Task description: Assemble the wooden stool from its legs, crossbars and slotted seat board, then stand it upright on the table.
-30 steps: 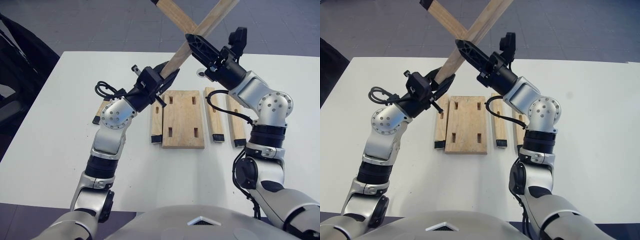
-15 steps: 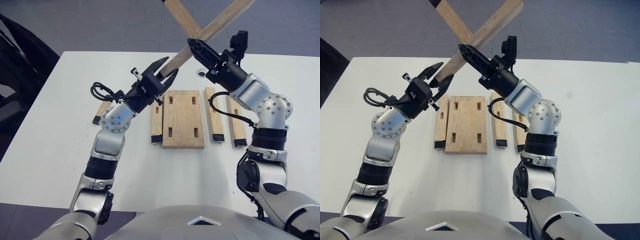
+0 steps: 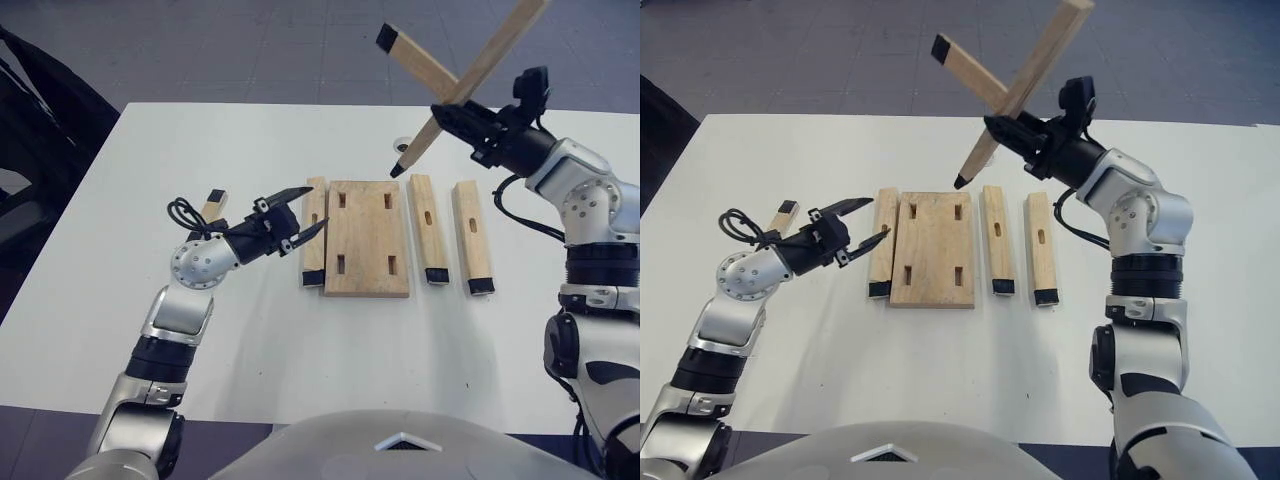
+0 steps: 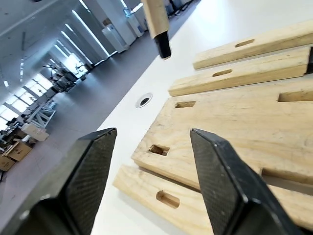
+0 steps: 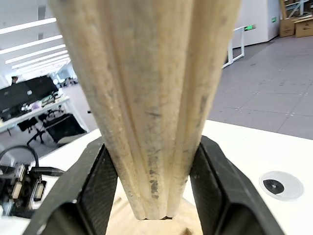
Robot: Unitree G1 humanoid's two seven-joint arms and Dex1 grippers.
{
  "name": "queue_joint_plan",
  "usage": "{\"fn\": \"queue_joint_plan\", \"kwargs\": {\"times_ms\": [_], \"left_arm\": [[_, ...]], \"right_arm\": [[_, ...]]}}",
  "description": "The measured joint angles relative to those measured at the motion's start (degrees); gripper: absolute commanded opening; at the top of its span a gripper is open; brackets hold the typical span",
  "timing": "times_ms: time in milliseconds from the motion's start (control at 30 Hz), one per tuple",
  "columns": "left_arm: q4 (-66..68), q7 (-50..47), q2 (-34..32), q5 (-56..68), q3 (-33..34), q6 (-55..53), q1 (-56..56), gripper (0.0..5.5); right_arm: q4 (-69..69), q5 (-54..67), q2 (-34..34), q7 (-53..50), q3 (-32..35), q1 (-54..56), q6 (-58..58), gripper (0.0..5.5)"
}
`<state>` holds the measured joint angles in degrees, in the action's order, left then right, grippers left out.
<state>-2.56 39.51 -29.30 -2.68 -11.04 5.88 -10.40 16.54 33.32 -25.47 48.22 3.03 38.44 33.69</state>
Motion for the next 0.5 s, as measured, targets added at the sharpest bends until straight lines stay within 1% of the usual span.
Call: {"fn": "queue_joint_plan", "kwargs": {"times_ms": [33, 100, 200, 333, 500], "left_arm": [[-0.5, 0.3, 0.5, -0.9, -1.6, -2.1, -1.2, 2.78], [-2.4, 2.0, 0.2, -2.7, -3.9, -5.3, -1.5, 2.78], [-6.2, 5.0, -2.3, -4.6, -6.5, -9.8, -0.5, 2.78], [-7.4, 6.8, -6.1, -8.5, -7.7, -11.2, 0.3, 2.78], [-7.1, 6.9, -6.7, -11.2, -9.9, -11.4, 0.7, 2.78]], "right_arm": [[0.5, -1.7, 0.2, 1.4, -1.8, 0.3, -1.3, 2.02], [1.1, -3.2, 0.5, 2.8, -3.1, 0.3, -2.6, 2.02], [1.7, -5.0, 0.7, 3.8, -3.8, 0.4, -4.0, 2.02], [1.9, -6.1, 0.9, 4.7, -3.8, 0.4, -4.8, 2.02], [2.0, -6.2, 2.0, 4.8, -3.8, 0.6, -5.0, 2.02]]}}
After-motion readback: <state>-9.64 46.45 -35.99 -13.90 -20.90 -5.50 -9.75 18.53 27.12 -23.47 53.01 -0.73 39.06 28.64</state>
